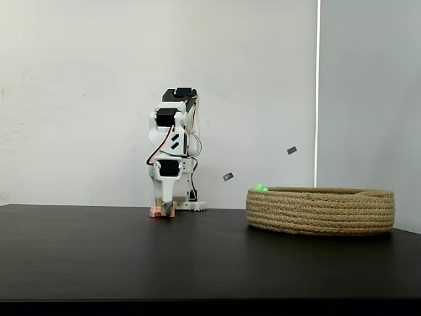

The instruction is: Place the lego blocks in the tray

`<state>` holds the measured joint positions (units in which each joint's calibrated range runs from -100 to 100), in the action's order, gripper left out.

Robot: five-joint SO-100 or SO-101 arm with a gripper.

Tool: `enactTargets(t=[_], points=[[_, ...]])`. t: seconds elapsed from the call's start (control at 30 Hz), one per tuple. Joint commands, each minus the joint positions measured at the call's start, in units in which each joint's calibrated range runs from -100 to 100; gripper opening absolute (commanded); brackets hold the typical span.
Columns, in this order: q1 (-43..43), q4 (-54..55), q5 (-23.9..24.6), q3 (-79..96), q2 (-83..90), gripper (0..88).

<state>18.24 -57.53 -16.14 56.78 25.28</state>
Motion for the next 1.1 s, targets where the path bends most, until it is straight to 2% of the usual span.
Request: enactTargets(t=[0.0, 0.2, 0.5, 0.63, 0.67, 0.73, 0.87, 0.93, 1.07], points=[[-3.1, -5.7, 5.7, -15.4, -1.2, 0.2], [-12.4, -15.1, 15.1, -39.7, -6.4, 0.2], [-30.7, -12.6, 24.9, -52.8, -7.0, 0.2], [-37.3, -7.9, 26.7, -53.5, -8.0, 0.4], [-38.6, -6.5, 27.3, -53.1, -8.8, 3.4], [-41.1, -5.9, 26.4, -52.8, -10.7, 18.9], [-43.1, -5.3, 26.8, -52.7, -13.2, 33.6], [-43.2, -3.9, 27.3, -52.0, -13.8, 38.5], [-42.5, -1.4, 27.4, -51.0, -14.2, 39.8]])
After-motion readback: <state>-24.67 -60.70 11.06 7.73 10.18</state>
